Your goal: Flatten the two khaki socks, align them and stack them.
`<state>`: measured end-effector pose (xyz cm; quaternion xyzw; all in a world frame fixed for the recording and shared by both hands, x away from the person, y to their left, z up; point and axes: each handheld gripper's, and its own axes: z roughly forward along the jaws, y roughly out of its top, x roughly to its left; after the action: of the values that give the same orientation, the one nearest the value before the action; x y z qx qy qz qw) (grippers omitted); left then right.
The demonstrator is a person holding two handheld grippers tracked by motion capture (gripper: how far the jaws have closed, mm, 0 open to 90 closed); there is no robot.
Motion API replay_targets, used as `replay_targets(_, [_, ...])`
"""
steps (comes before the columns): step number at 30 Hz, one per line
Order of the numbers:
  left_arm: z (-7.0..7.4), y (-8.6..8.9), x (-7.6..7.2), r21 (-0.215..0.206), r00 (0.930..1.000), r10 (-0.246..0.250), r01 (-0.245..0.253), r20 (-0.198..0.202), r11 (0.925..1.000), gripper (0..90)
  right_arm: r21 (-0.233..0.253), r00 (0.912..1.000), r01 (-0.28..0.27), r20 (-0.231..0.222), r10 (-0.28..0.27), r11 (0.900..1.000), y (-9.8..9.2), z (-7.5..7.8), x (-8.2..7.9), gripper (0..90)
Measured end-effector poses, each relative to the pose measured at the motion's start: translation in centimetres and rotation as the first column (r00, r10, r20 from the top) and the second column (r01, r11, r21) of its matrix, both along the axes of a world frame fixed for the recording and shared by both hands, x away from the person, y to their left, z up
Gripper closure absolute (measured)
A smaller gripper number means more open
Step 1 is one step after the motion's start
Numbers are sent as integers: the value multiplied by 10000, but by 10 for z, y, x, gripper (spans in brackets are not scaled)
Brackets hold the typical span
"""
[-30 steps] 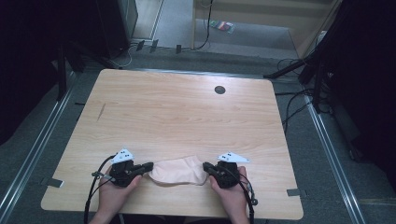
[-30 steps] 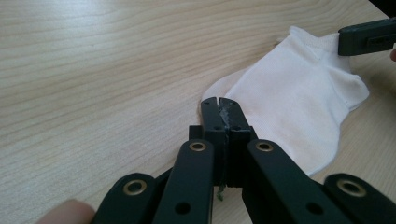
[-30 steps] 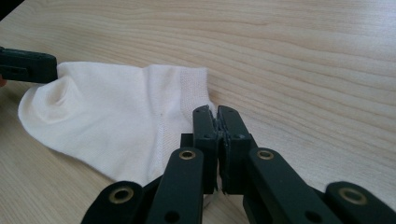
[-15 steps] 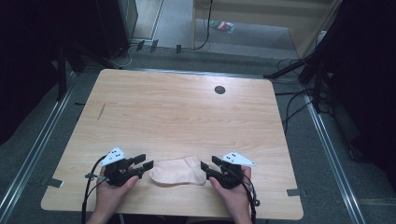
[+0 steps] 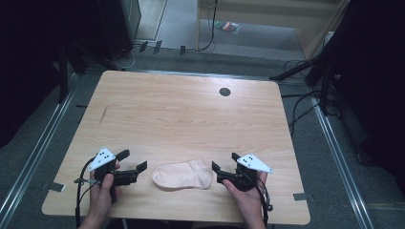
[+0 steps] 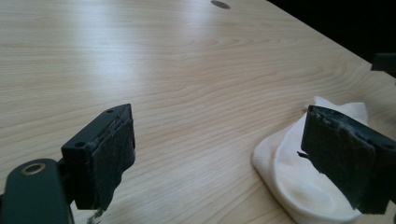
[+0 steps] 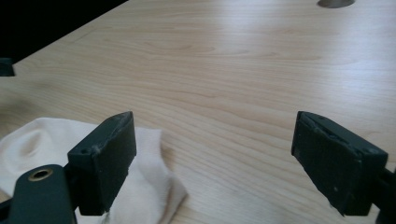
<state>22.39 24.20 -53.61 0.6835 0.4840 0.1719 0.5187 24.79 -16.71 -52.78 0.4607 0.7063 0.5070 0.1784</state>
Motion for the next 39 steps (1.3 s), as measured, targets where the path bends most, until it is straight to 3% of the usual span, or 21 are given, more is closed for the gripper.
replay_targets(8, [1,23,1,190,9979,647,-649,67,9977,99,-67,9994,335,75,-335,9994,-16,2,3,141])
replay_targets(17, [-1,44,1,341,9936,1125,-1127,62,9930,100,-101,9940,1053,316,-1049,9944,-47,7,6,143])
replay_targets(25, [-2,64,-2,437,9866,1627,-1629,81,9857,99,-15,9822,1849,350,-1848,9827,-83,9,6,144])
replay_targets(31, [-3,82,-5,526,9799,1994,-1996,90,9785,99,-217,9697,2421,385,-2411,9700,-110,8,2,144])
replay_targets(39, [-5,105,-14,708,9693,2457,-2458,101,9667,99,-258,9632,2667,414,-2655,9634,-138,1,-4,143])
